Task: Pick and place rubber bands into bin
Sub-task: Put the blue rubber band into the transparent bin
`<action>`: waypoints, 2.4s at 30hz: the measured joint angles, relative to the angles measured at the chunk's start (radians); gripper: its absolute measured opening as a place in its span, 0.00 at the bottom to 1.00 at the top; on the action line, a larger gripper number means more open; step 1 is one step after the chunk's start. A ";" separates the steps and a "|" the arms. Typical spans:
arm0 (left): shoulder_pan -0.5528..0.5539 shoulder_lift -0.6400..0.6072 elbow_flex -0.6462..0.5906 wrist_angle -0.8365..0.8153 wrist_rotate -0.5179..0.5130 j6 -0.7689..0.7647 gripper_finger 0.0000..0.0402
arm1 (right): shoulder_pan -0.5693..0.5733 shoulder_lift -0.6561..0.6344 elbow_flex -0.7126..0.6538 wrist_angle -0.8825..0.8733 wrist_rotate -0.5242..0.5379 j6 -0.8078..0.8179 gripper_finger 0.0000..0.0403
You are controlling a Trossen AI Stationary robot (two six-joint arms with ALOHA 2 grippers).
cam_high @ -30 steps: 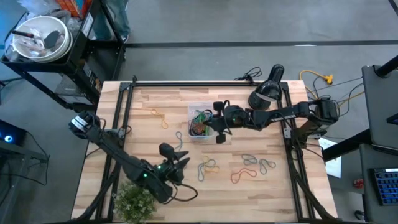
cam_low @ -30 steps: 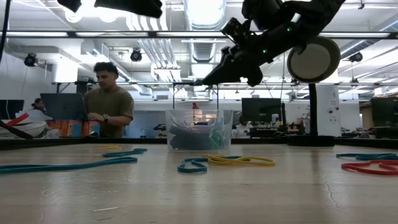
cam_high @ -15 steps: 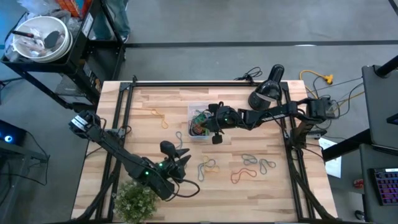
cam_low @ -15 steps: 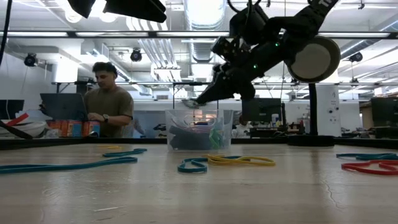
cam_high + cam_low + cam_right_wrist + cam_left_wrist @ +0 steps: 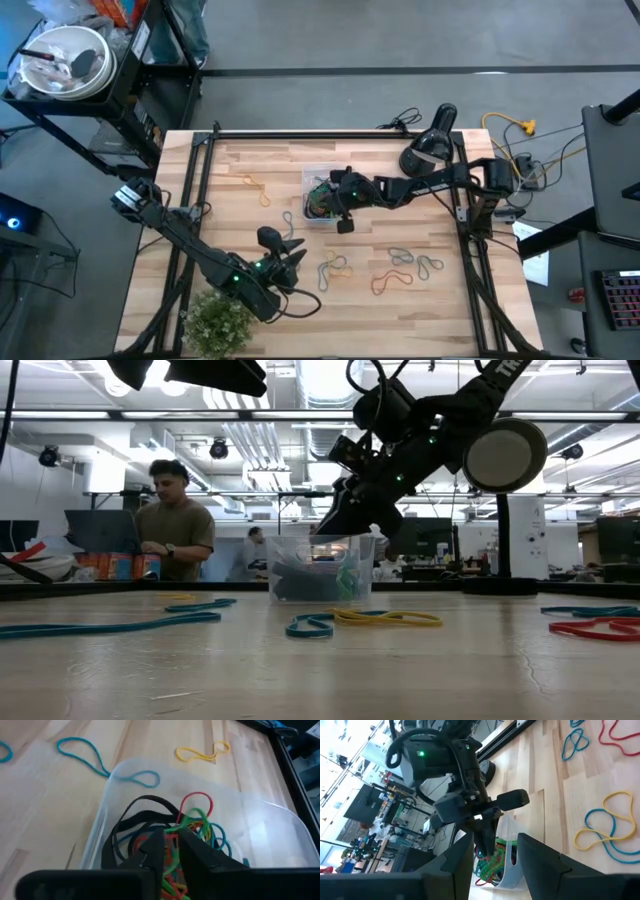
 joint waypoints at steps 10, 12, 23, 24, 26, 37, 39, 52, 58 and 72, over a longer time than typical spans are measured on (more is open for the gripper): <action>0.000 0.000 0.000 0.000 0.075 -0.013 0.34 | 0.015 -0.026 0.014 -0.022 0.002 0.004 0.32; 0.002 0.000 0.000 -0.007 0.097 -0.029 0.34 | 0.030 -0.050 0.017 -0.054 0.011 -0.006 0.34; 0.106 -0.019 0.001 -0.131 0.564 -0.386 0.34 | 0.195 -0.259 0.021 -0.328 0.011 0.124 0.32; 0.116 -0.018 -0.002 -0.152 0.586 -0.428 0.34 | 0.219 -0.270 0.010 -0.363 0.011 0.171 0.32; 0.135 -0.002 -0.003 -0.174 0.605 -0.498 0.34 | 0.277 -0.281 -0.025 -0.405 0.011 0.246 0.31; 0.184 0.084 -0.025 -0.175 0.651 -0.528 0.34 | 0.482 -0.293 -0.168 -0.405 0.042 0.424 0.26; 0.200 0.089 -0.028 -0.172 0.704 -0.533 0.34 | 0.494 -0.293 -0.171 -0.406 0.042 0.453 0.25; 0.296 0.091 -0.147 -0.132 0.928 -0.630 0.34 | 0.547 -0.293 -0.176 -0.397 0.037 0.493 0.20; 0.308 0.114 -0.150 -0.104 0.949 -0.592 0.34 | 0.547 -0.293 -0.177 -0.394 0.037 0.480 0.18; 0.310 0.181 -0.140 -0.026 1.015 -0.498 0.28 | 0.546 -0.293 -0.177 -0.394 0.037 0.444 0.18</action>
